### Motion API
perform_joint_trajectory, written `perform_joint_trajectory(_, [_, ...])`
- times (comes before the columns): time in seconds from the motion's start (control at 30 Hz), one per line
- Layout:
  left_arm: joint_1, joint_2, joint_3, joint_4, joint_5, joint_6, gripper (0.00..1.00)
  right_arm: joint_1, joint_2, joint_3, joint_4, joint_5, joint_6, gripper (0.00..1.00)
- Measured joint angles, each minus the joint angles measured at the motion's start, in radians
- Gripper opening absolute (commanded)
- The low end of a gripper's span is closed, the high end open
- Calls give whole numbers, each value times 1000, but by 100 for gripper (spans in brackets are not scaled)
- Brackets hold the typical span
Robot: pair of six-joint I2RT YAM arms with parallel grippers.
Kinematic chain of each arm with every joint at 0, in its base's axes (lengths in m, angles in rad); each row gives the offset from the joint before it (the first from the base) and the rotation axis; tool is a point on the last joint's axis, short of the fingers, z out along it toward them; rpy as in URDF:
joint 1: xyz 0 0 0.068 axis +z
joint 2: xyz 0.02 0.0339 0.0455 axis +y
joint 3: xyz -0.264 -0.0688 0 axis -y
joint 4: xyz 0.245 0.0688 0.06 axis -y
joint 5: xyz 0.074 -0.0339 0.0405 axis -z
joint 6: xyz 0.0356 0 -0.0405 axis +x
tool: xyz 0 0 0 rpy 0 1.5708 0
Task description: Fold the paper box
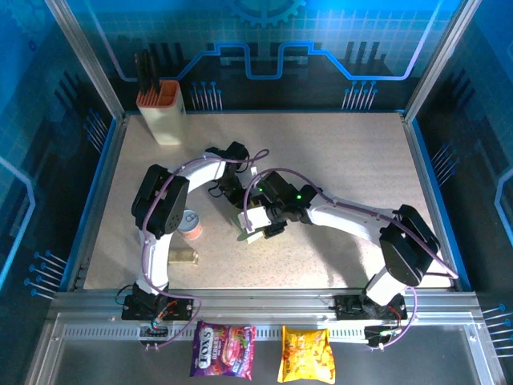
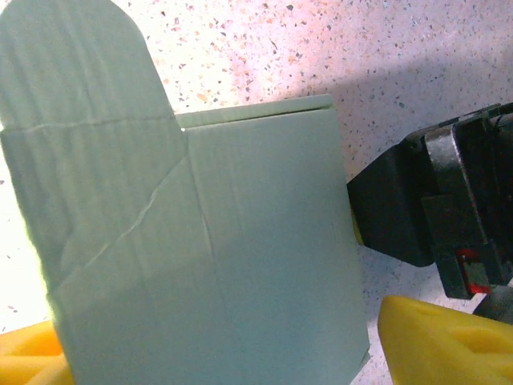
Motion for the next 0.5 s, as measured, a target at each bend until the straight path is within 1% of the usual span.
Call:
perform_joint_trajectory(0.2, [1, 1, 2, -1, 0, 0, 11, -6, -63, -33, 14, -22, 63, 78])
perform_joint_trajectory(0.3, [1, 1, 3, -5, 0, 0, 14, -17, -105, -33, 16, -54, 119, 77])
perform_joint_trajectory(0.5, [1, -17, 2, -4, 0, -16, 23, -34, -203, -49, -2, -166, 261, 75])
